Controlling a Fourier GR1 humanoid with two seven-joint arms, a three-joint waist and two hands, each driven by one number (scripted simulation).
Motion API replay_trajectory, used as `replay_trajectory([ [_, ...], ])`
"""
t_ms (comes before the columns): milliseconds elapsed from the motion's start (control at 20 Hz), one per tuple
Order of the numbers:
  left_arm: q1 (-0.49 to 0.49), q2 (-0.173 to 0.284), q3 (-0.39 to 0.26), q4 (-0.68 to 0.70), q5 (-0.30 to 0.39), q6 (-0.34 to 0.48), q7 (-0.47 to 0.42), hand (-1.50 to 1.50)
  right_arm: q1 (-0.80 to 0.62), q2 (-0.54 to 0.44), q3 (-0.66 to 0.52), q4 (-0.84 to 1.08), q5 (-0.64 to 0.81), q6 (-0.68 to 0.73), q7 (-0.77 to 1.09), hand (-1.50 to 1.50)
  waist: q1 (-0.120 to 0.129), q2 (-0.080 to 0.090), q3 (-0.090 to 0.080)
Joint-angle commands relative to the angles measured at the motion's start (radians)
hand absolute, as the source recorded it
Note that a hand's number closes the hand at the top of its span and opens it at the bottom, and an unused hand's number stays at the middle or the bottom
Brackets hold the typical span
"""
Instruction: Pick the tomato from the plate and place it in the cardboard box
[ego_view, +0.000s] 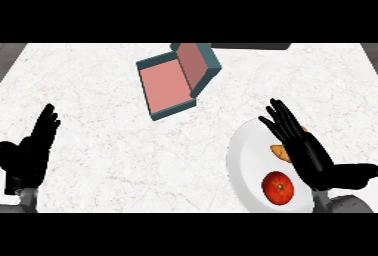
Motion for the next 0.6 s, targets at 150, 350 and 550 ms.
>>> replay_trajectory([
  [150,0.008,0.000,-0.050,-0.023,-0.115,0.024,-0.028,0.00,-0.158,0.059,-0.018,-0.082,0.010,0.020,0.001,-1.50,-0.036,-0.034,-0.009],
  [350,0.008,-0.008,-0.075,-0.011,-0.097,-0.012,-0.020,0.00,-0.188,-0.198,-0.046,-0.003,0.390,-0.137,0.027,1.50,-0.067,-0.045,-0.019],
  [550,0.033,-0.012,-0.085,-0.057,-0.122,-0.019,-0.004,0.00,-0.033,0.070,-0.070,-0.052,0.246,-0.285,0.006,-1.50,-0.048,-0.034,-0.009],
])
